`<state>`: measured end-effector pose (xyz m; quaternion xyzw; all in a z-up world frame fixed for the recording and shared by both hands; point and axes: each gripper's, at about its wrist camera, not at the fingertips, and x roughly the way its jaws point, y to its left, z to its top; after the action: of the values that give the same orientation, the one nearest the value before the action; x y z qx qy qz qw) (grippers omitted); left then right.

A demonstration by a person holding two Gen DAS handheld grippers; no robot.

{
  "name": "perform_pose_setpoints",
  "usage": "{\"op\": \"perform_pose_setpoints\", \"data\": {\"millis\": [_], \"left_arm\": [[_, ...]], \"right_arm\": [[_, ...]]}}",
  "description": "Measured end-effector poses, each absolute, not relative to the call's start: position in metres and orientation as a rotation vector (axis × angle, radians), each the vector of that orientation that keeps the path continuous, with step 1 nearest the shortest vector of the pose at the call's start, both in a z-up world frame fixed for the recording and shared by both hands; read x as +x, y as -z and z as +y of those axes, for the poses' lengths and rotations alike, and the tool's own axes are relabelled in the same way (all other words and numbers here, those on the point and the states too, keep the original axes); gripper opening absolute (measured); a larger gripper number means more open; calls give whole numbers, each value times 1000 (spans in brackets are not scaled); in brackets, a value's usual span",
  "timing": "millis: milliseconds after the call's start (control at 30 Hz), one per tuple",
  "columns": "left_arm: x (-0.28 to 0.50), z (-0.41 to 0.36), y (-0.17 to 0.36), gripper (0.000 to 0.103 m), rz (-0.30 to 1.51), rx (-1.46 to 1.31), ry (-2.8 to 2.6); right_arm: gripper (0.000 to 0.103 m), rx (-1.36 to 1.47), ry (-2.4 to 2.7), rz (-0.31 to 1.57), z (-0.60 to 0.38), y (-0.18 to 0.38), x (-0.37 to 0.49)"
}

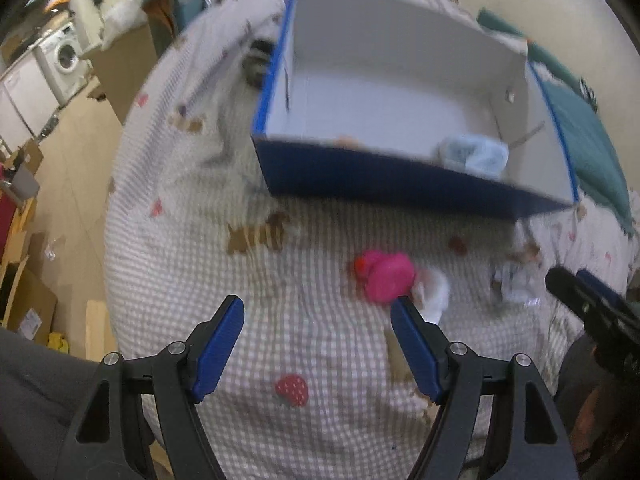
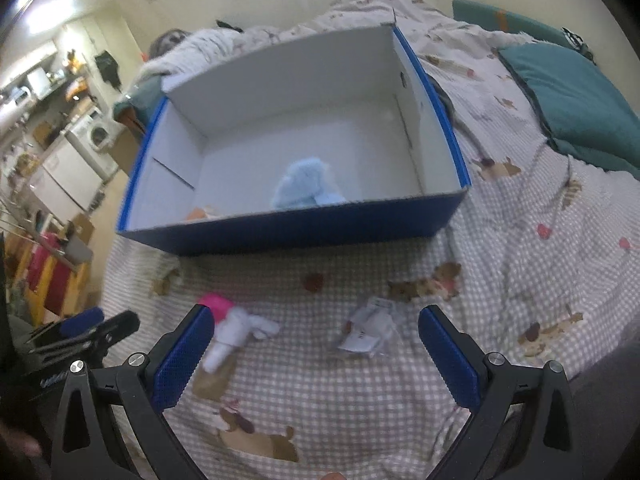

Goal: Organize soft objects
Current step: 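Move both tools back toward the remaining pink toy and sock, then grasp the beige tube with the left tool while the right tool grasps the white sock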

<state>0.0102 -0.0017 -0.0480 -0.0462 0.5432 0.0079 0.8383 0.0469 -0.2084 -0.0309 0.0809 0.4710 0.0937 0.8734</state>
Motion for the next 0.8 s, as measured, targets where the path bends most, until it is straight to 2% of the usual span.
{"op": "perform_pose_setpoints", "data": {"millis": [433,467,567,700,800], "left_arm": [[4,-49,86,72,1327,-129,212],[6,-50,88,69,1329,-135,216],[14,-53,98,36,1371,-139,227],[21,-50,106,33,1407,-207,253],[23,-50,107,19,1417,-201,268]], "right_arm": [[103,179,-159,1103,-210,60,60],[103,178,-161,1106,-209,61,60],[103,181,-158,1116,-208,63,60],[103,200,-154,1132,-211,65,63],[103,247,-214,1185,-211,69,66]]}}
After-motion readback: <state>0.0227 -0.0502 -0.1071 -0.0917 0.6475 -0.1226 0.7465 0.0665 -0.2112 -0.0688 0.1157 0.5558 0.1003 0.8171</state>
